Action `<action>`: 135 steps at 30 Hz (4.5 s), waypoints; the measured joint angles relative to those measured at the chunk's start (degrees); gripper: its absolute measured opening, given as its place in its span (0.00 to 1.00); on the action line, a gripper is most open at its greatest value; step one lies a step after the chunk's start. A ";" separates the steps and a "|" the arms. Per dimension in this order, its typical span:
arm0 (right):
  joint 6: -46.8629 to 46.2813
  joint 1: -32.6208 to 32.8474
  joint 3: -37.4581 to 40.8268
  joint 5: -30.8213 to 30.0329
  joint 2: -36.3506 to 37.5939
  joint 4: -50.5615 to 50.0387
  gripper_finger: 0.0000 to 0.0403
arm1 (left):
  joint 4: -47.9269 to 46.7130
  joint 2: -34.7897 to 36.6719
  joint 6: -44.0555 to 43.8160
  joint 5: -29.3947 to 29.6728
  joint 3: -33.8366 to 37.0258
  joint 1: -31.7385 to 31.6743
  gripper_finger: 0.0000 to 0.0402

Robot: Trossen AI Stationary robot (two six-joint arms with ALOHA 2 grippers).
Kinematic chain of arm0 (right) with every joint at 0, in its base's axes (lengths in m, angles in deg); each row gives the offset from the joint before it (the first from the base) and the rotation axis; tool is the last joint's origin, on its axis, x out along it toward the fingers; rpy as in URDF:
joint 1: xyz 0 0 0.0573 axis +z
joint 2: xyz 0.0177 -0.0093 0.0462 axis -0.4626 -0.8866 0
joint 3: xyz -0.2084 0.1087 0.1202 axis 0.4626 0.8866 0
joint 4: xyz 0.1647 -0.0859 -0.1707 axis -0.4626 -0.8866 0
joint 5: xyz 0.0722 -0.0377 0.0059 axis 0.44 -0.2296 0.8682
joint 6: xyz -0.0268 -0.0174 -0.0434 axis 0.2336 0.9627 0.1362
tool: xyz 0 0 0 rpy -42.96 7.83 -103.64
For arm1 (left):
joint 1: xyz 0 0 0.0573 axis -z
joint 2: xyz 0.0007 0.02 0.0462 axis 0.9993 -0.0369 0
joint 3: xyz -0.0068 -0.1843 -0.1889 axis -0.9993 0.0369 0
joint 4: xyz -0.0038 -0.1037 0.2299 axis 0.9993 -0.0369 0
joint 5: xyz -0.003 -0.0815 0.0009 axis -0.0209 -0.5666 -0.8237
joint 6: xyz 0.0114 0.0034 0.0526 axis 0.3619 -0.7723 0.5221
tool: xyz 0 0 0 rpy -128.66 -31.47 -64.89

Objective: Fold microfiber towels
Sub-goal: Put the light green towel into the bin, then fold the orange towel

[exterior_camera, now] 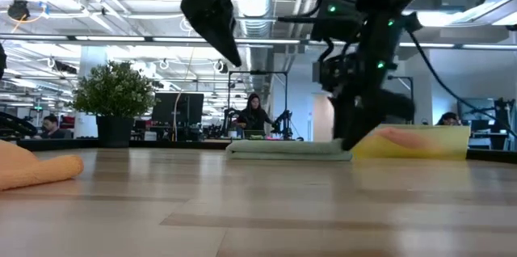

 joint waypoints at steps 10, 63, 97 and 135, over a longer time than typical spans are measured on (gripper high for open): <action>1.52 -4.97 -0.29 -0.44 -4.24 -0.82 0.47 | -1.29 0.60 -0.70 0.85 -0.04 0.13 0.33; -3.92 -19.00 -19.96 -29.62 -1.40 -42.02 0.02 | -4.52 0.60 -0.59 0.87 -0.07 0.31 0.33; -20.62 -34.80 -19.87 -18.76 2.22 -52.22 0.20 | -4.62 0.60 -0.44 0.90 -0.09 0.31 0.33; -26.16 -4.59 -19.91 -6.20 17.08 -32.32 0.56 | -32.56 0.60 -62.07 -20.01 8.16 24.73 0.33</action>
